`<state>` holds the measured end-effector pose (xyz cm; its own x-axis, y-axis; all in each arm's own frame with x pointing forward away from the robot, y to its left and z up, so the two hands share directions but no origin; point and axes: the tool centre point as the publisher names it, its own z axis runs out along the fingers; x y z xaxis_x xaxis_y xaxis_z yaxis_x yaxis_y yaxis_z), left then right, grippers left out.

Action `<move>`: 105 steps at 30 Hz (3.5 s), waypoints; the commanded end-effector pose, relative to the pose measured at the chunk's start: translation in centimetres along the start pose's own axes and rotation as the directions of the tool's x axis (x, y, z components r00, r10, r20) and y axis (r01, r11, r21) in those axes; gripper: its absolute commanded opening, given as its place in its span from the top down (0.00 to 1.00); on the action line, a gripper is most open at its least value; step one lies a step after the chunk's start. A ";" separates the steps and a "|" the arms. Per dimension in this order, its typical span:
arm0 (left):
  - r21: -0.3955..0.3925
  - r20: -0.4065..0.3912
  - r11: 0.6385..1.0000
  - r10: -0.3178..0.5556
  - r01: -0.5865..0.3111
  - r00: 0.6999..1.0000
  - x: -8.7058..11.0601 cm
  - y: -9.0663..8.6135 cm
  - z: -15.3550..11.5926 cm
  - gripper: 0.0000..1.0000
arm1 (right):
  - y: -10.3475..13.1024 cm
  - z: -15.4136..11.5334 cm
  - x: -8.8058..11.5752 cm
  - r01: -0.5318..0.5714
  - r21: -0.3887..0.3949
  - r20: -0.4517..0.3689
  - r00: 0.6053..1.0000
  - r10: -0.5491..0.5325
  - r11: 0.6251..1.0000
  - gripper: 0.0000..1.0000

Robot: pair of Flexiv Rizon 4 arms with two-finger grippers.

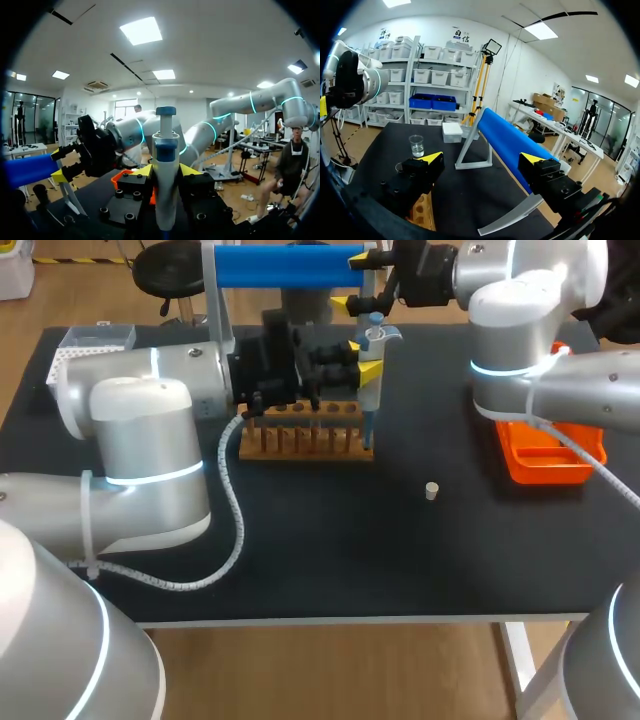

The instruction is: Invert the test tube, pick up the pipette, mount the tip to pipette, aspirate from beaker and dispense into the tube, eject the tip, return the pipette, and cap with the stopper.

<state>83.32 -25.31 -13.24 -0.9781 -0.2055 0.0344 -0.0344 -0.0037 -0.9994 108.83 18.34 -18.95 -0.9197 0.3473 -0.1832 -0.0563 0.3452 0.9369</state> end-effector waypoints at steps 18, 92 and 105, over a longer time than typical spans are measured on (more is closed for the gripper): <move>-0.082 0.351 0.996 0.010 0.020 0.936 -6.8 -1.3 -11.2 1.00 | 0.0 0.0 0.0 0.000 -0.001 0.001 1.000 0.000 1.000 0.00; -0.045 0.850 0.987 -0.042 0.153 0.525 -28.1 0.7 -15.5 1.00 | 0.0 0.0 0.0 0.000 -0.001 0.001 1.000 0.000 1.000 0.00; -0.039 0.881 0.981 -0.055 0.188 0.470 -30.4 1.7 -14.1 1.00 | 0.0 0.0 0.0 0.000 -0.001 0.001 1.000 0.000 1.000 0.00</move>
<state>109.51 -4.28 -16.18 -0.3114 -0.9472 0.0766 -0.2106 -0.0098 -0.9775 108.80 18.37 -18.97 -0.9192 0.3484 -0.1835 -0.0564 0.3447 0.9370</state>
